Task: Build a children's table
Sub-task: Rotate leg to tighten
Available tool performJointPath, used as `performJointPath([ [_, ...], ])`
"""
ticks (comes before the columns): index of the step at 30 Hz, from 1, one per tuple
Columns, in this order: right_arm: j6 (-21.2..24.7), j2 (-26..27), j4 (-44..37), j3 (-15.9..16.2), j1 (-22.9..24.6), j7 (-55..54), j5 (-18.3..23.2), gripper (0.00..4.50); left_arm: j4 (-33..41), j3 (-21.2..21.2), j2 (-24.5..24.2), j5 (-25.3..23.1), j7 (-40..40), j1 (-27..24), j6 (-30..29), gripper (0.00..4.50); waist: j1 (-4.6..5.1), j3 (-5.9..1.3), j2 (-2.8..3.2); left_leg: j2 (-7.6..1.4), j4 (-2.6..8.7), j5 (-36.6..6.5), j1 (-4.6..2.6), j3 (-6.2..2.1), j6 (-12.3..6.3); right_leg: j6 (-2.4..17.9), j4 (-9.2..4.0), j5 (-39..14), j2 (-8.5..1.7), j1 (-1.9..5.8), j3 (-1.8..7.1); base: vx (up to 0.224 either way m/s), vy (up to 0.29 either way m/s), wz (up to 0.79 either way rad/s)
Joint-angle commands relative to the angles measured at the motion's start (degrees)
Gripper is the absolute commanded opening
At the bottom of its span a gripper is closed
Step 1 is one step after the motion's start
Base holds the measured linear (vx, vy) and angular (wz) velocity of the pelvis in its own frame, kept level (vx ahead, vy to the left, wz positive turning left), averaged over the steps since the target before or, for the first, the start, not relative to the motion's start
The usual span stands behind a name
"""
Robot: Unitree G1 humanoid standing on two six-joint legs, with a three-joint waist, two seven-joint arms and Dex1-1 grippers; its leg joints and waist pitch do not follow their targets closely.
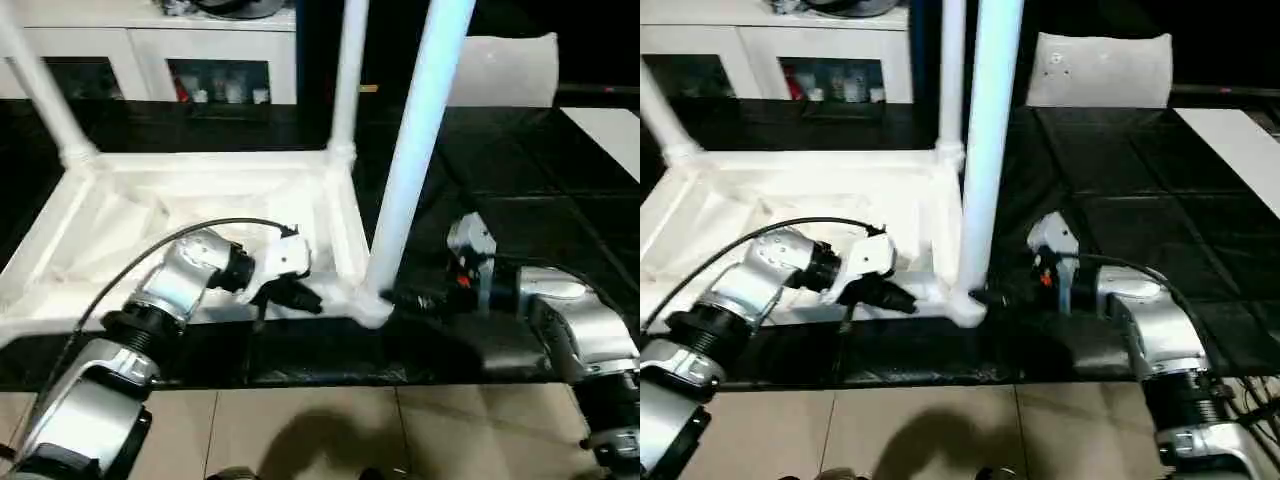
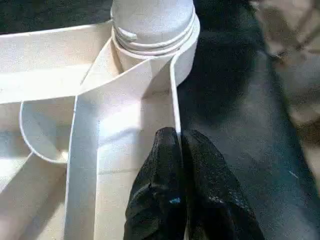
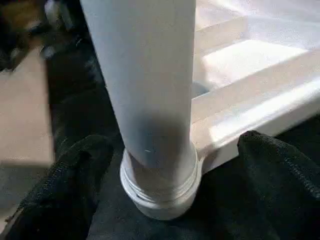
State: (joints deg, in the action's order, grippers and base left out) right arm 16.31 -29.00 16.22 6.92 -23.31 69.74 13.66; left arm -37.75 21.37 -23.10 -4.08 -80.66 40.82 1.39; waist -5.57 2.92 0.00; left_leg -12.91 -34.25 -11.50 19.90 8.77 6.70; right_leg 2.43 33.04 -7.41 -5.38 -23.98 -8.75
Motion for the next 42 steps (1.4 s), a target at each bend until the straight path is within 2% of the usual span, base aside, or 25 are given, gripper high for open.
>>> performJointPath([
  [1,-2.14,-0.62,0.69,0.95,-1.16,2.26,-0.95,4.47,1.31,1.9,0.28,0.66,-3.32,1.52,1.83,0.0,0.02,-4.4,-0.36,-0.04,3.49,-8.06,0.28,1.09,-5.08,5.16,-4.22,-22.83,-2.79,4.28,2.9,0.0,0.0,0.0],
  [4,-2.76,-0.59,1.57,1.52,-1.62,5.09,0.13,4.47,0.61,2.44,0.19,0.52,-4.75,1.97,3.36,0.0,-0.27,-4.51,-0.57,-0.07,3.46,-7.79,0.35,1.08,-5.19,5.38,-4.1,-22.21,-2.73,4.36,2.89,0.0,0.0,0.0],
  [6,-2.31,-0.43,1.6,1.65,-1.81,6.14,0.91,4.17,0.55,2.76,0.1,0.53,-5.73,2.08,3.87,0.0,-0.44,-4.48,-0.6,-0.09,3.47,-7.47,0.35,1.09,-5.23,5.39,-4.06,-22.19,-2.73,4.31,2.91,0.0,0.0,0.0],
  [8,-1.66,-0.31,1.61,1.94,-2.03,7.48,1.7,4.06,0.53,3.01,0.06,0.47,-6.48,2.17,4.44,0.0,-0.71,-4.51,-0.52,-0.1,3.44,-7.41,0.31,1.11,-5.23,5.32,-4.06,-22.45,-2.76,4.31,2.9,0.0,0.0,0.0],
  [9,-1.23,-0.27,1.6,2.2,-2.18,8.35,2.13,3.83,0.5,3.11,0.05,0.43,-6.81,2.24,4.75,0.0,-0.88,-4.54,-0.59,-0.14,3.44,-7.14,0.34,1.13,-5.27,5.29,-4.01,-22.04,-2.74,4.32,2.93,0.0,0.0,0.0],
  [28,1.95,0.23,2.18,4.42,-2.45,12.48,3.8,2.34,-0.31,3.07,0.21,-0.37,-6.88,2.19,6.54,0.0,-1.24,-4.46,-0.61,0.03,3.42,-7.52,0.33,1.15,-4.53,3.57,-4.4,-24.76,-2.72,4.16,2.69,0.0,0.0,0.0],
  [29,1.95,0.23,2.18,4.42,-2.45,12.48,3.8,2.15,-0.31,3.07,0.21,-0.37,-6.88,2.19,6.54,0.0,-1.25,-4.45,-0.6,0.01,3.44,-7.55,0.36,1.12,-4.47,3.55,-4.39,-24.86,-2.75,4.19,2.69,0.0,0.0,0.0],
  [33,2.9,0.48,1.69,4.36,-2.17,12.76,4.19,1.98,-0.39,2.8,0.34,-0.42,-6.18,2.02,6.3,0.0,-1.3,-4.5,-0.54,0.05,3.41,-7.53,0.35,1.12,-4.35,3.37,-4.45,-24.81,-2.68,4.21,2.64,0.0,0.0,0.0],
  [36,5.16,1.16,-0.32,3.89,-0.73,12.27,5.75,1.95,-0.48,1.77,1.05,-0.04,-4.0,1.69,4.49,0.0,-1.41,-4.5,-0.51,-0.03,3.45,-7.39,0.31,1.1,-4.38,3.69,-4.35,-24.14,-2.66,4.23,2.68,0.0,0.0,0.0],
  [39,7.7,2.76,-2.74,2.69,0.67,9.09,7.37,1.95,-0.4,0.68,2.15,0.29,-1.14,1.64,1.54,0.0,-1.55,-4.36,-0.54,0.09,3.46,-7.62,0.26,1.17,-4.07,2.89,-4.71,-25.75,-2.63,4.16,2.62,0.0,0.0,0.0],
  [41,8.57,3.6,-3.79,2.42,1.27,6.73,7.27,1.95,-0.33,-0.02,2.95,0.54,0.8,1.63,0.0,0.0,-1.59,-4.27,-0.48,0.22,3.4,-8.66,0.01,1.2,-3.62,2.18,-5.08,-27.66,-2.63,3.95,2.41,0.0,0.0,0.0],
  [42,8.09,6.38,-3.98,1.79,1.69,-1.0,4.57,1.94,0.23,-1.44,4.8,1.49,4.09,1.59,-3.99,0.0,-1.51,-4.22,-0.44,0.27,3.4,-8.89,-0.08,1.23,-3.33,1.92,-5.23,-28.33,-2.66,3.83,2.42,0.0,0.0,0.0],
])
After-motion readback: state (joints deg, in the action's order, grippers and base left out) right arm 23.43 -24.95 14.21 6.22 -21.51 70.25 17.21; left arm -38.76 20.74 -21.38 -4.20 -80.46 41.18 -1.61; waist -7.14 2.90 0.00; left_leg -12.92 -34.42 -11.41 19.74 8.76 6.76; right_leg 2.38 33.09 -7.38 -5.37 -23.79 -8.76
